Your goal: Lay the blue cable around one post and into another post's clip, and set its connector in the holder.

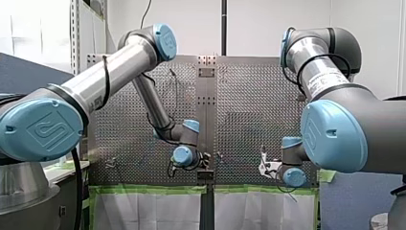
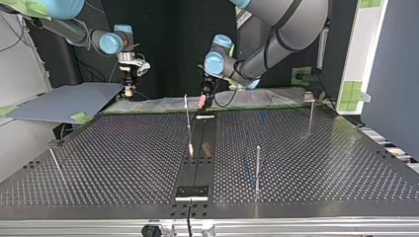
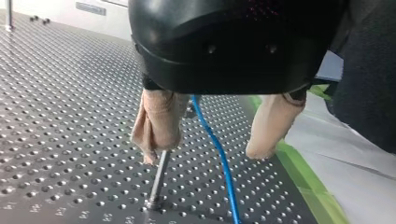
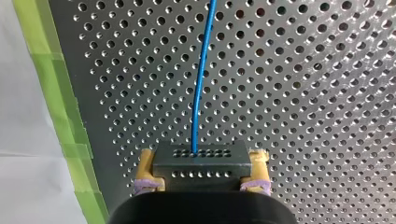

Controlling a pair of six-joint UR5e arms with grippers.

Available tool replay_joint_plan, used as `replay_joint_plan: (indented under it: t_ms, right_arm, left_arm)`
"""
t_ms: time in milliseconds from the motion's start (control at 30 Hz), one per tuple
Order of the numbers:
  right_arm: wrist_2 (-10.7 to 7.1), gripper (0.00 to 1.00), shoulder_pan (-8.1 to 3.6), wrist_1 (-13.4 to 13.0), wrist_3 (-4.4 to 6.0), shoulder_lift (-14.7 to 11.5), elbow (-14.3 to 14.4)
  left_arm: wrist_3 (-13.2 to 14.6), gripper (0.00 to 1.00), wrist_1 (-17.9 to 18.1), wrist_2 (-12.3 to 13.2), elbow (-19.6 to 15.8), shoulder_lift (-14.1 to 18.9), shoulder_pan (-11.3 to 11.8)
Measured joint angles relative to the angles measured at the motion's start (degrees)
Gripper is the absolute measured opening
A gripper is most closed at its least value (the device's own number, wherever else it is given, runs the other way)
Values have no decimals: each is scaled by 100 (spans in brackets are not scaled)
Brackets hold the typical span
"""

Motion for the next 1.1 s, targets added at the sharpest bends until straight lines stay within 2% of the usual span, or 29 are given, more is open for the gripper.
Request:
replay_joint_plan:
  t_ms: [167,500,633,800,900,1100]
  right_arm:
    - [0,0,-2,0,2,3,0]
    - [0,0,-6,8,1,3,0]
    - [0,0,-4,8,1,3,0]
    - [-23,0,-4,1,8,6,1]
    - [-32,0,-4,2,10,6,1]
    - [-35,0,-5,26,11,7,0]
  left_arm:
    - [-33,98,130,189,-151,44,29]
    - [-45,98,152,577,-202,74,-23]
    - [-87,98,261,632,-348,233,2]
    - [-328,98,495,686,-532,484,25]
    - [-462,98,516,709,-556,533,15]
    - [-526,98,513,724,-564,547,1]
